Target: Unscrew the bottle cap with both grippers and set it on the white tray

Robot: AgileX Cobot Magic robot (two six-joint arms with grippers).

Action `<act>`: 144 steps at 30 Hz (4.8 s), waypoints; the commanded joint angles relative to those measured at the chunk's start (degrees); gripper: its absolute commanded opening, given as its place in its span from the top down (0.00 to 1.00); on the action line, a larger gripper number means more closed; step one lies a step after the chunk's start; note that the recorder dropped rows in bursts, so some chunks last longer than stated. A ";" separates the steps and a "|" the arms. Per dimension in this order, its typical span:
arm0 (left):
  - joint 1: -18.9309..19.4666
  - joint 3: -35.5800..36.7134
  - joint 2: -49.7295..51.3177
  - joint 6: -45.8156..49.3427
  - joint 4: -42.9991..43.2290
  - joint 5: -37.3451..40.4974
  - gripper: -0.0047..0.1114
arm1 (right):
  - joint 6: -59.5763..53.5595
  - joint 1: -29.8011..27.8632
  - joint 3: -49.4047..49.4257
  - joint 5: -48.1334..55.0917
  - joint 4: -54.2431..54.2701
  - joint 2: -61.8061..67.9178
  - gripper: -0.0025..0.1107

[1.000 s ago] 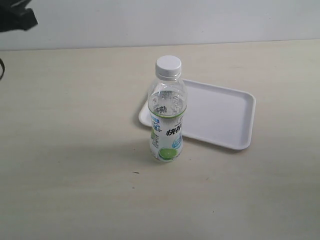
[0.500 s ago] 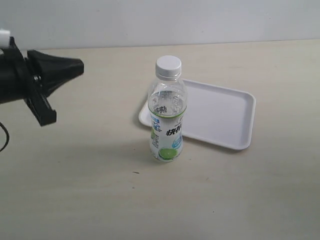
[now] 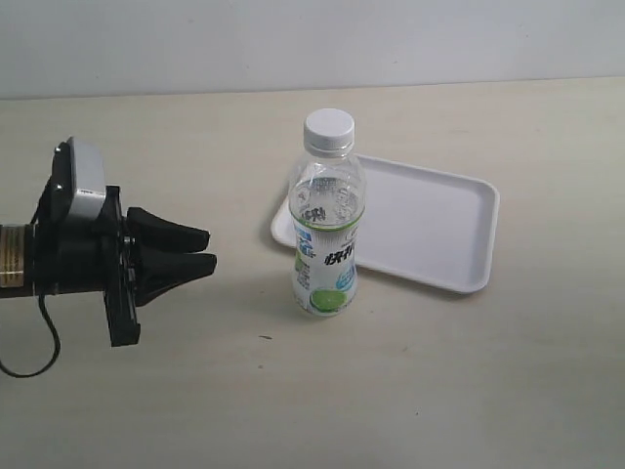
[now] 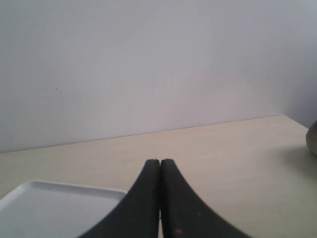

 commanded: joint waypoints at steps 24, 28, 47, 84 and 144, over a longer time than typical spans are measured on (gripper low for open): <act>-10.68 -6.92 12.82 6.86 -10.27 -6.48 0.30 | -0.03 0.19 0.24 -0.10 -0.08 -0.36 0.98; -13.07 -7.27 12.82 6.97 -11.03 -6.48 0.27 | -0.03 0.19 0.24 -0.10 -0.08 -0.36 0.98; -20.15 -12.43 15.02 8.88 -17.96 -2.55 0.27 | -0.03 0.19 0.24 -0.10 -0.08 -0.36 0.98; -23.57 -14.86 15.02 5.38 -25.50 1.87 0.23 | -0.03 0.19 0.24 -0.10 -0.08 -0.36 0.98; -24.50 -15.27 14.83 4.00 -25.22 3.69 0.96 | -0.24 0.19 0.24 -1.12 -0.08 -0.36 0.98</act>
